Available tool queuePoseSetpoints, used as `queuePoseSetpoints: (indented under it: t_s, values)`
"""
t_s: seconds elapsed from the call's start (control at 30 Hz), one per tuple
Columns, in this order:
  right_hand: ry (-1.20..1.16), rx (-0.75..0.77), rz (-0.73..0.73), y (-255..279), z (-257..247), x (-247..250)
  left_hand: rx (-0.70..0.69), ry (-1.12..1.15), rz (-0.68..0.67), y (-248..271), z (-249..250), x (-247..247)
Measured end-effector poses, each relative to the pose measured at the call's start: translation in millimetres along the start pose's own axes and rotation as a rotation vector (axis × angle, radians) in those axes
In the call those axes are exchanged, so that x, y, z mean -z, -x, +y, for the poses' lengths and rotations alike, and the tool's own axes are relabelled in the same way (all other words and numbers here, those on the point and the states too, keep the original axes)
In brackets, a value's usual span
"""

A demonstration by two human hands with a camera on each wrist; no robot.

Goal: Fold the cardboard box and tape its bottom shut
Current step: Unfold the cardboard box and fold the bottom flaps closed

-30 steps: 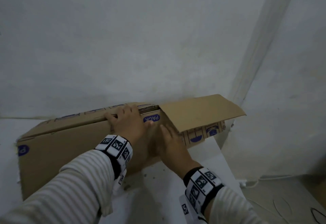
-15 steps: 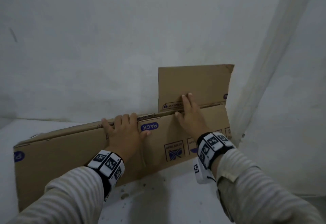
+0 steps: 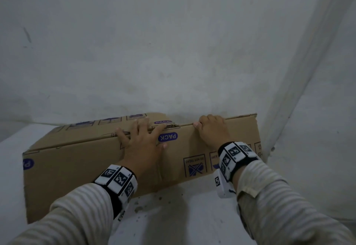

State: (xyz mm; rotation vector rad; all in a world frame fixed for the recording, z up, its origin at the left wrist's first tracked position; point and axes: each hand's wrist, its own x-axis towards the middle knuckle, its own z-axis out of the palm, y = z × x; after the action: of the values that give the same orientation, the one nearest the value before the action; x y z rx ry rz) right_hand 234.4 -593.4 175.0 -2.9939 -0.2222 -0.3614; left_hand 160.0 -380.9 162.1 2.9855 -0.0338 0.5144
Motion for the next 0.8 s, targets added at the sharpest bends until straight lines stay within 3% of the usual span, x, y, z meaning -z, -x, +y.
queuePoseSetpoints:
  t_s: [0.13,0.3,0.43,0.53,0.8]
  values:
    - [-0.058,0.013,-0.033,1.8,5.3,5.5,-0.042,0.111,-0.050,0.2,-1.6,-2.8]
    - [-0.226,-0.015,-0.070,1.8,17.5,20.2,0.004,0.169,-0.118,-3.5,0.8,6.4]
    - [-0.124,-0.159,-0.177,6.9,19.2,32.1,0.074,0.227,-0.112,6.2,8.8,17.8]
    - [-0.063,-0.186,-0.238,11.7,20.2,37.3,0.092,0.235,-0.104,12.8,12.1,21.2]
    - [0.137,-0.184,-0.092,34.5,31.0,47.8,-0.029,0.335,-0.131,31.9,5.0,30.1]
